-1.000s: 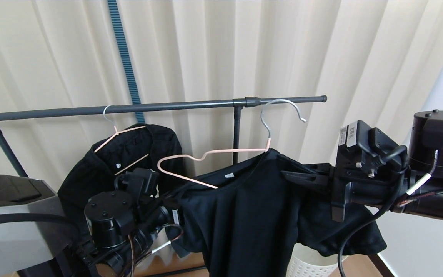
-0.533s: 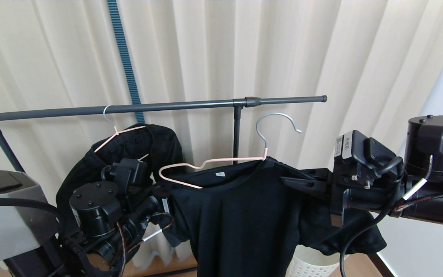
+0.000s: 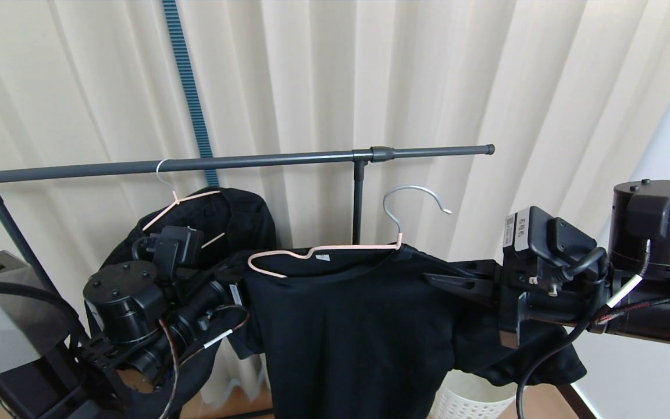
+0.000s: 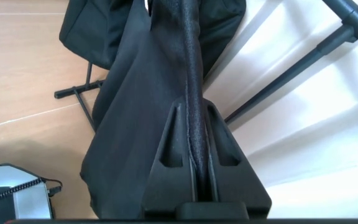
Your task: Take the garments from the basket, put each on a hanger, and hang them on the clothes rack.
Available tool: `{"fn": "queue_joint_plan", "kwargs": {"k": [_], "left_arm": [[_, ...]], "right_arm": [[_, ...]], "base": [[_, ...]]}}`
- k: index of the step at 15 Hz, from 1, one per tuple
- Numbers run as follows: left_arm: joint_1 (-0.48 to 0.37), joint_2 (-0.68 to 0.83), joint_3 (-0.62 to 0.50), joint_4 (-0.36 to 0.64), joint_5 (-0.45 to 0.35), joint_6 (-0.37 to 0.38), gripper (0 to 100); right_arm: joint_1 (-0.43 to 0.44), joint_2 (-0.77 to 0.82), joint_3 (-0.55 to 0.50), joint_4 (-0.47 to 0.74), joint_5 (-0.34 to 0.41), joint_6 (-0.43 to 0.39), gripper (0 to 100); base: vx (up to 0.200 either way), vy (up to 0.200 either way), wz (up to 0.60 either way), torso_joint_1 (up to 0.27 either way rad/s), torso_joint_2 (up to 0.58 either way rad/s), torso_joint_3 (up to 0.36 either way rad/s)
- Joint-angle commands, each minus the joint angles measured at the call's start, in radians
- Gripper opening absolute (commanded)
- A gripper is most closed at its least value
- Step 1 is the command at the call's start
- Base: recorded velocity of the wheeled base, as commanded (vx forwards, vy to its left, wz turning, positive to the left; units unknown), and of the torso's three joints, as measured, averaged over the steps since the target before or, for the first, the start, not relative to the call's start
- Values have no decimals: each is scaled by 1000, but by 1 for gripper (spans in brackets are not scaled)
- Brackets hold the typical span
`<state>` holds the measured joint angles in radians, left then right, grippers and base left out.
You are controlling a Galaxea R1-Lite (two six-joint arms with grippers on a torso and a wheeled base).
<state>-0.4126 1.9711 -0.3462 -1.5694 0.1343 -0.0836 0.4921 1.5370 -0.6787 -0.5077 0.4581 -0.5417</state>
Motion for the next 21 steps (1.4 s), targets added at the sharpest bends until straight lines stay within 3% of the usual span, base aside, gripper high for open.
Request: {"fn": "queue_joint_plan", "kwargs": {"k": [1,6,10,12,16,19,21], "left_arm": [[15,-29,-4,-1,-2,-1,0],[12,-100,15,-1,-41,-1,0],[-37,-210,53,34,-94,-2,0],[-43,-219,56,37,-96,-2,0],[-68,-235,70,37,-97,-2,0],[-60,-239,76,37,-134,-2,0],[-63,-265,96,37,-171,-4,0]], "right_arm": [[0,2,4,0,1,-6,0],[-18,2,4,0,1,-18,0],[2,38,2,-2,11,-21,0],[14,41,5,0,83,-18,0],[17,72,-5,-12,119,29,0],[0,64,-7,-11,283,40,0],[-1,83,-10,-11,284,52,0]], "base": [[0,0,0,0,0,0],[0,0,0,0,0,0],[0,0,0,0,0,0],[0,0,0,0,0,0],[0,0,0,0,0,0],[0,0,0,0,0,0],[0,0,0,0,0,0]]}}
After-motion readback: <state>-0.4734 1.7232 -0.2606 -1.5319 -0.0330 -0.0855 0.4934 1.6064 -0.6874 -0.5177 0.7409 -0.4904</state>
